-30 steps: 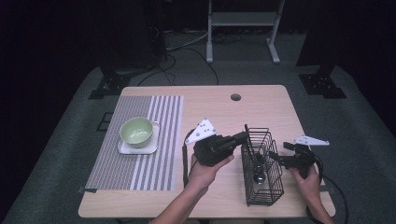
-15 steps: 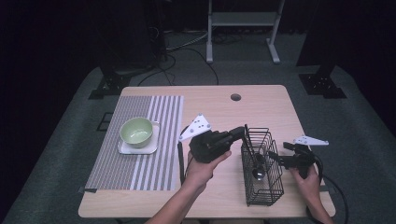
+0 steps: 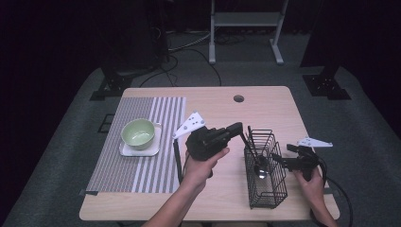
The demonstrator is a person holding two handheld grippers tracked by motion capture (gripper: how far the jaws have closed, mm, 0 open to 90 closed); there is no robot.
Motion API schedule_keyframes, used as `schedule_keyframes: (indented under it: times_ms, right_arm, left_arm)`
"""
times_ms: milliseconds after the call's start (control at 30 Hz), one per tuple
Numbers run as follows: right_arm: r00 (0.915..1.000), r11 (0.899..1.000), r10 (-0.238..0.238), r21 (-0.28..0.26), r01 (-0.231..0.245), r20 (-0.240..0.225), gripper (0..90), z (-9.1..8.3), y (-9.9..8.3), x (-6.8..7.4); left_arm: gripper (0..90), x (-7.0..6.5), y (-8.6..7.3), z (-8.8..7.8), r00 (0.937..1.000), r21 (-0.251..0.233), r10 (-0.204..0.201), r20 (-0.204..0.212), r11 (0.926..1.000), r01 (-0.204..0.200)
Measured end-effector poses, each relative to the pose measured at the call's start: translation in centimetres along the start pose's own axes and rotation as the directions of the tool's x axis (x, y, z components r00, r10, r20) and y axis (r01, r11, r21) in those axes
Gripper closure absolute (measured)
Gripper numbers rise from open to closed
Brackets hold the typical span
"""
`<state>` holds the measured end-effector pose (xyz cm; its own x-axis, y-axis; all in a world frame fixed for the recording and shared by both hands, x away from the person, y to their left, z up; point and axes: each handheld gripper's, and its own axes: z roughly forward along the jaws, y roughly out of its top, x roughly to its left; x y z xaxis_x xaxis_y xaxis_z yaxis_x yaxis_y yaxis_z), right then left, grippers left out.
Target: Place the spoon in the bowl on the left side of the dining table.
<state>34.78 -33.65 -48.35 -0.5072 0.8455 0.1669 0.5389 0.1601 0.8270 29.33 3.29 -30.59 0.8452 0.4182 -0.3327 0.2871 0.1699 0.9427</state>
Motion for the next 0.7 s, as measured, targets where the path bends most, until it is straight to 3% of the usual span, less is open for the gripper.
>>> schedule_keyframes:
  times_ms: [333, 700]
  right_arm:
    - [1.0, 1.0, -0.009, 0.002, 0.009, -0.001, 13.0, 0.0, 0.0, 0.1]
    - [0.9999, 1.0, -0.011, 0.007, 0.011, 0.001, 13.0, 0.1, 0.0, 0.1]
  left_arm:
    - [89.6, 0.0, 1.4, -1.3, 1.0, -0.045, -0.002, -0.003, 0.999, 0.001]
    - [89.6, 0.8, 2.1, -3.2, 0.9994, -0.083, -0.007, -0.035, 0.9966, 0.004]
